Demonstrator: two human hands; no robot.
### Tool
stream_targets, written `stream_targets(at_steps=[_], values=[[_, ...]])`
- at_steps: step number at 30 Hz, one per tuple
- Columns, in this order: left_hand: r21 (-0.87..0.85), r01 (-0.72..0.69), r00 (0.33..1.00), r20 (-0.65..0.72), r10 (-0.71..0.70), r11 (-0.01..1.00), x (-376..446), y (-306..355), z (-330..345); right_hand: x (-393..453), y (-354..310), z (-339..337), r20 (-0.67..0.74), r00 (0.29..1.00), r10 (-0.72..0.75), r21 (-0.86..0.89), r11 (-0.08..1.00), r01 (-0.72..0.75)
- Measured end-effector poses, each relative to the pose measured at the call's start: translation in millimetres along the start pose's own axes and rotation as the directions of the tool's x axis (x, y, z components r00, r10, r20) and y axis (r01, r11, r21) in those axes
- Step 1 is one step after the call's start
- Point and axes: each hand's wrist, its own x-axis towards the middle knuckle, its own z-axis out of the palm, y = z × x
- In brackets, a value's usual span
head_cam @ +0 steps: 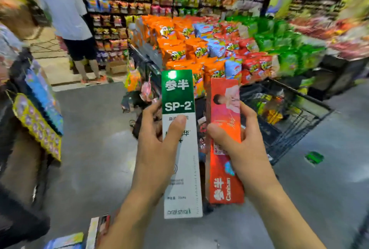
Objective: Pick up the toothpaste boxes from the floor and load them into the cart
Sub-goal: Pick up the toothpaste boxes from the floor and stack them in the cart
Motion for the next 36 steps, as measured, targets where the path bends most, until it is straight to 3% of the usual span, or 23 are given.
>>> stream_targets(at_steps=[13,21,27,36], values=[[0.0,0.037,0.977,0.21,-0.036,0.999,16.3,-52.6,250.6,41.2,12.0,-246.0,-0.224,0.974,0.027,-0.061,0.997,-0.041],[0.003,0.147,0.951,0.274,-0.142,0.989,4.7,-96.9,398.7,67.8,18.5,-382.1,-0.322,0.946,0.029,-0.014,0.999,-0.036],[0.045,0.182,0.93,0.317,-0.187,0.982,27.3,-125.1,476.6,101.6,38.1,-448.0,-0.398,0.917,0.017,0.037,0.999,-0.003],[0.088,0.28,0.902,0.317,-0.293,0.956,101.4,-207.3,558.8,202.5,81.5,-524.2,-0.403,0.91,0.094,0.02,0.995,-0.094]])
